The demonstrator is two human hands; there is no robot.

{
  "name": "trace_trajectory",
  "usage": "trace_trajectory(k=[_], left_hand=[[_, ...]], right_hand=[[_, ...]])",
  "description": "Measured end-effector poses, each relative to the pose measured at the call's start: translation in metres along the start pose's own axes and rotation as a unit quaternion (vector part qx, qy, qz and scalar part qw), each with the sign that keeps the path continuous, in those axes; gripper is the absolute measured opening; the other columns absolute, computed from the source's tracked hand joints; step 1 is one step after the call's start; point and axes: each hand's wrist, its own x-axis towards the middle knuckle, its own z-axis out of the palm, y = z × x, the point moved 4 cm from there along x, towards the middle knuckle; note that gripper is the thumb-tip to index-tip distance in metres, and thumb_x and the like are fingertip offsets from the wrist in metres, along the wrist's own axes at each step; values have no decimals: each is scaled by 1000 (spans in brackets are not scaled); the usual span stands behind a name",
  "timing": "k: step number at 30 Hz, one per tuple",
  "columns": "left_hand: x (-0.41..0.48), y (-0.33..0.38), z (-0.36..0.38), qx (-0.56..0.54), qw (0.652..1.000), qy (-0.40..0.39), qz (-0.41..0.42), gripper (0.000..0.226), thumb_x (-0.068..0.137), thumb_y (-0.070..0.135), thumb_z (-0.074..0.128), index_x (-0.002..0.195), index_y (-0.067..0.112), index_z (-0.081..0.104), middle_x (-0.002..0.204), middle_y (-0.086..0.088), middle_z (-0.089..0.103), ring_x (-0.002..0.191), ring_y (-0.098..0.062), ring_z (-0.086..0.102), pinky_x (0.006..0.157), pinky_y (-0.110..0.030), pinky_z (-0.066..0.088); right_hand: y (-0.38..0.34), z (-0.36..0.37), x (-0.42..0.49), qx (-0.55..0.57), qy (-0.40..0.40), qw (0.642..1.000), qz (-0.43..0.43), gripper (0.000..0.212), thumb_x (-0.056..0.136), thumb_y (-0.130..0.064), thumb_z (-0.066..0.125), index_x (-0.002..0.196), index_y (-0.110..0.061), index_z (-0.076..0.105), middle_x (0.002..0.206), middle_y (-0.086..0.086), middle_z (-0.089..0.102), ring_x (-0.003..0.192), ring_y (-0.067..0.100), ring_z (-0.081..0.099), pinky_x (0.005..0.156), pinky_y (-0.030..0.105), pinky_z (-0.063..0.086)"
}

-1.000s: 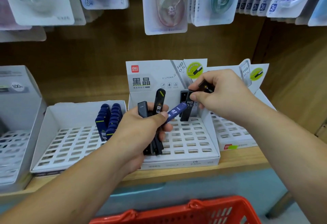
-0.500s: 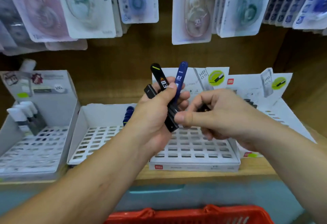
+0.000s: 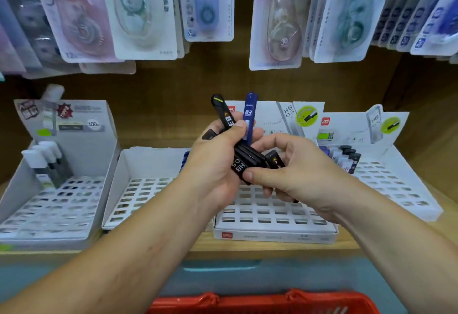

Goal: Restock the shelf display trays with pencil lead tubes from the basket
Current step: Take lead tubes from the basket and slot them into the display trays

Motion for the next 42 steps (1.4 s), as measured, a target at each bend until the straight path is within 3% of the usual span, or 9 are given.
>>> trace_trajectory(k=[7, 10, 14, 20, 23, 27, 30, 36, 42], left_hand=[[9, 13, -12, -31, 999, 39, 18, 16, 102, 4, 60, 110, 14, 69, 99, -15, 79, 88, -22, 78, 77, -40, 64], [12, 24, -20, 17, 996, 60, 64, 15, 103, 7, 60, 112, 16, 67, 103, -14, 79, 80, -19, 75, 73, -34, 60], [7, 20, -14, 133, 984, 32, 113, 14, 103, 7, 61, 110, 16, 70, 109, -11, 77, 86, -17, 74, 74, -33, 56], [-7, -5, 1, 254, 964, 3, 83, 14, 103, 13, 63, 107, 23, 72, 98, -5, 78, 83, -15, 77, 70, -31, 59], [-11, -20, -3, 266, 963, 9, 34, 12, 103, 13, 63, 106, 20, 72, 97, -11, 78, 74, -15, 73, 69, -32, 59], [-13, -32, -5, 254, 967, 10, -8, 12, 103, 9, 61, 109, 13, 71, 107, -17, 76, 69, -13, 71, 60, -28, 56], [-13, -36, -4, 246, 969, 4, -18, 13, 103, 8, 61, 110, 12, 71, 108, -17, 76, 69, -13, 71, 58, -27, 56], [-12, -39, -6, 238, 971, -7, -29, 13, 103, 8, 62, 111, 11, 71, 98, -14, 76, 73, -16, 71, 61, -29, 56], [-11, -39, -8, 231, 972, -9, -29, 13, 103, 7, 61, 110, 10, 72, 89, -11, 76, 73, -16, 70, 61, -30, 54]], right_hand=[[8, -21, 2, -38, -23, 999, 11, 41, 85, -6, 82, 117, -23, 62, 75, 6, 72, 58, 16, 62, 48, 28, 41], [12, -34, 0, -40, -20, 999, 20, 20, 93, -8, 74, 111, -17, 73, 71, 3, 66, 54, 10, 56, 46, 21, 41], [8, -54, 3, 36, 62, 997, -2, 12, 101, -14, 64, 104, -10, 75, 71, 14, 63, 46, 16, 45, 43, 24, 37], [-1, -86, 5, -60, 189, 978, -62, 12, 94, -12, 75, 105, -12, 72, 71, 13, 73, 47, 22, 63, 47, 32, 43], [-1, -93, 2, -107, 229, 964, -83, 17, 83, -11, 86, 94, -17, 74, 75, 7, 76, 65, 25, 75, 55, 40, 57], [8, -88, 7, -151, 208, 963, -82, 17, 79, -9, 88, 82, -20, 75, 74, -1, 74, 59, 9, 72, 56, 16, 53], [11, -85, 8, -152, 191, 966, -82, 20, 82, -4, 84, 84, -23, 76, 82, 1, 75, 66, 12, 75, 62, 15, 55], [9, -80, 6, -101, 148, 981, -80, 12, 86, 5, 78, 92, -5, 75, 68, 4, 72, 49, 7, 65, 45, 10, 43], [6, -78, 6, -99, 141, 983, -64, 11, 84, 5, 79, 91, -3, 76, 71, 10, 73, 56, 15, 71, 45, 12, 44]])
